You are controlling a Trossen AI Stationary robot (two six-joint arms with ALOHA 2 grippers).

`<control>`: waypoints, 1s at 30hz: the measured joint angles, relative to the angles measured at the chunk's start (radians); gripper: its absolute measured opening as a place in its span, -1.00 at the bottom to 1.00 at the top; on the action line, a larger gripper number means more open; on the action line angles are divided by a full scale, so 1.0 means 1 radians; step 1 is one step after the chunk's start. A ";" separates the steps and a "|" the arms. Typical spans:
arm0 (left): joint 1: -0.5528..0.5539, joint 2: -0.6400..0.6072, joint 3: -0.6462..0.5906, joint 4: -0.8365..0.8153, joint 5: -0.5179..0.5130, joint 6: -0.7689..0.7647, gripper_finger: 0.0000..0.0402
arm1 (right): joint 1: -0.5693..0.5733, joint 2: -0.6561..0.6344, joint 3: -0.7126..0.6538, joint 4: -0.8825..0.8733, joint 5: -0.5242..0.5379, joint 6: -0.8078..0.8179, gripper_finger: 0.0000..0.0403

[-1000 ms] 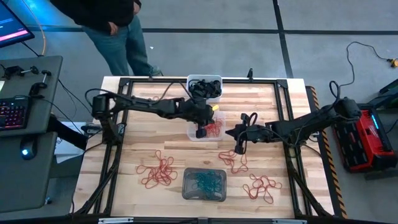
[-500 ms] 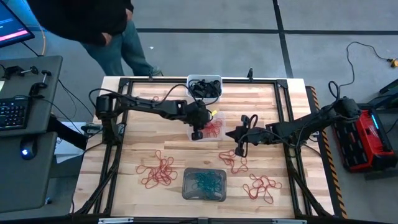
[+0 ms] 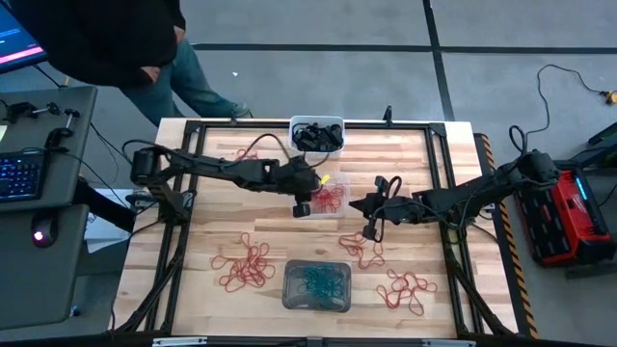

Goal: Sort rubber bands into baskets
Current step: Put the red rubber band into the transparent bin

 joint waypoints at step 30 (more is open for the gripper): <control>0.246 -0.562 -0.409 -0.269 -0.117 -0.059 -0.94 | -0.022 0.165 0.000 0.249 0.002 -0.019 -1.00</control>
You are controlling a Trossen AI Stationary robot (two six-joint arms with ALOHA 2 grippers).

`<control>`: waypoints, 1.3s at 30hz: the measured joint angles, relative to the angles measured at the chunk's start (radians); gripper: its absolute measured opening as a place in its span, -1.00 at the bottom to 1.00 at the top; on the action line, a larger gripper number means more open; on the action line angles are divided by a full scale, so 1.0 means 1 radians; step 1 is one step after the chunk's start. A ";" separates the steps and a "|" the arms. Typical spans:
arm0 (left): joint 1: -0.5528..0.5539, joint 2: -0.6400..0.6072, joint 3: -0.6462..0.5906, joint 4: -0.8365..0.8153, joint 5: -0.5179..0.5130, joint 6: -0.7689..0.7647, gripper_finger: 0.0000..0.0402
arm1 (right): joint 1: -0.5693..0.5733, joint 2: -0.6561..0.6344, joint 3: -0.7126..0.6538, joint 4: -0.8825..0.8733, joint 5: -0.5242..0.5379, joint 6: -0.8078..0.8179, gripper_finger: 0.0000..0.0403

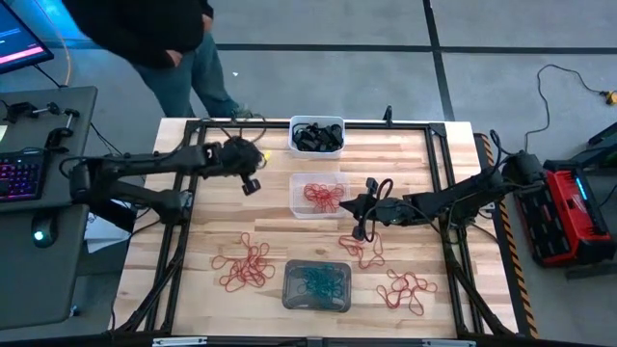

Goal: Sort rubber bands into baskets
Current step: Put the red rubber band into the transparent bin

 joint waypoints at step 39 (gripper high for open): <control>0.482 0.436 0.000 0.259 0.222 -0.054 -0.39 | 0.000 0.000 0.000 -0.045 -0.029 0.027 -1.00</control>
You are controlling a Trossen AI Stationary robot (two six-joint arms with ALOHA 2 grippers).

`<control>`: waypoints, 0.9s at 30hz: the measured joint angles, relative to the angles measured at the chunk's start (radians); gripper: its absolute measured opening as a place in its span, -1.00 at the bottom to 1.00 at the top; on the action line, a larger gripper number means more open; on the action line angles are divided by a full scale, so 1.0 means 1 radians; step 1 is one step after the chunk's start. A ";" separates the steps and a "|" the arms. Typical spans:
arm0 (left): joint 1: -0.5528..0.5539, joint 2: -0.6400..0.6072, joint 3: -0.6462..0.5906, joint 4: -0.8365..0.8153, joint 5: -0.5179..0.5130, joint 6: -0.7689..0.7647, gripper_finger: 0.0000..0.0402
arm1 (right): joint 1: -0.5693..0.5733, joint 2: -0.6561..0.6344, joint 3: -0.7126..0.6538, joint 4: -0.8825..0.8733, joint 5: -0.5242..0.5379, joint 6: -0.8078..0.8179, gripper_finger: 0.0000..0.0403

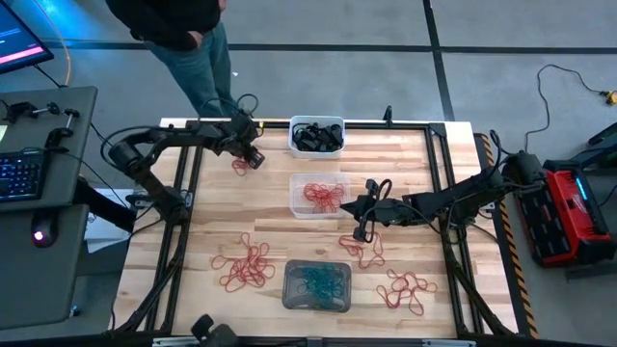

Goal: Sort rubber bands into baskets
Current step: Put the red rubber band into the transparent bin

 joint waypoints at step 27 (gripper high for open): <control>-0.026 -0.227 0.000 -0.007 0.069 0.160 -1.00 | 0.000 0.000 0.000 -0.015 0.001 0.002 -1.00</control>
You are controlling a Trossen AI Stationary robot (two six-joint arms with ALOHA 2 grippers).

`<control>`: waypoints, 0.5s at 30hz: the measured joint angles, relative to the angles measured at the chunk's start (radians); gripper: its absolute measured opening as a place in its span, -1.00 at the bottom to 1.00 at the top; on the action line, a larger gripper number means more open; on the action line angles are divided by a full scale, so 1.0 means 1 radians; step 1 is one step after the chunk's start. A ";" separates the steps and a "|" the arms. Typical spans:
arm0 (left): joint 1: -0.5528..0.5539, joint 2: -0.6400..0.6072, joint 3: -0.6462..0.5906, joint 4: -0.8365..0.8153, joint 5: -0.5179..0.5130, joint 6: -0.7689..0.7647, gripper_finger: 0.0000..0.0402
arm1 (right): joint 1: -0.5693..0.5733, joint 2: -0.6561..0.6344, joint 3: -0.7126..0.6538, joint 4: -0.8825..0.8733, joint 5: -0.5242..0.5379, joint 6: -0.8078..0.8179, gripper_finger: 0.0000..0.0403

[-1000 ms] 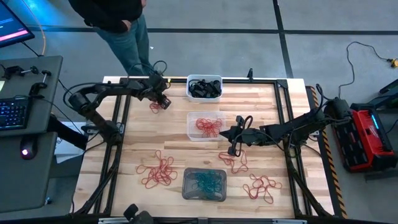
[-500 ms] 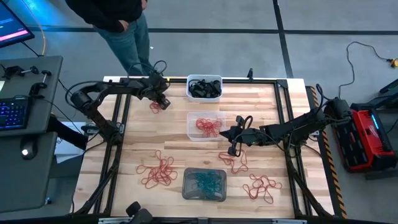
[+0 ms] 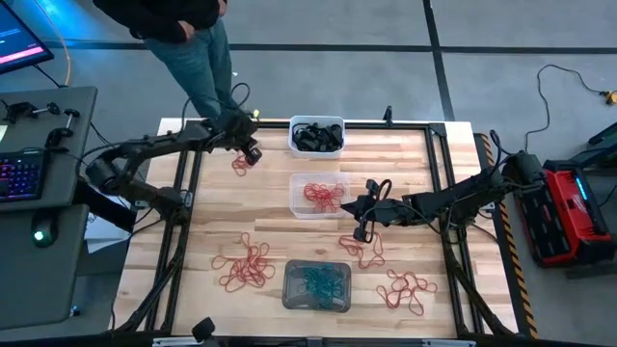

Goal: Sort rubber bands into baskets
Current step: Put the red rubber band into the transparent bin

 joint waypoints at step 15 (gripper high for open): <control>-0.302 -0.264 0.000 0.029 0.001 -0.059 -1.00 | 0.002 -0.001 0.000 -0.016 -0.041 -0.034 -1.00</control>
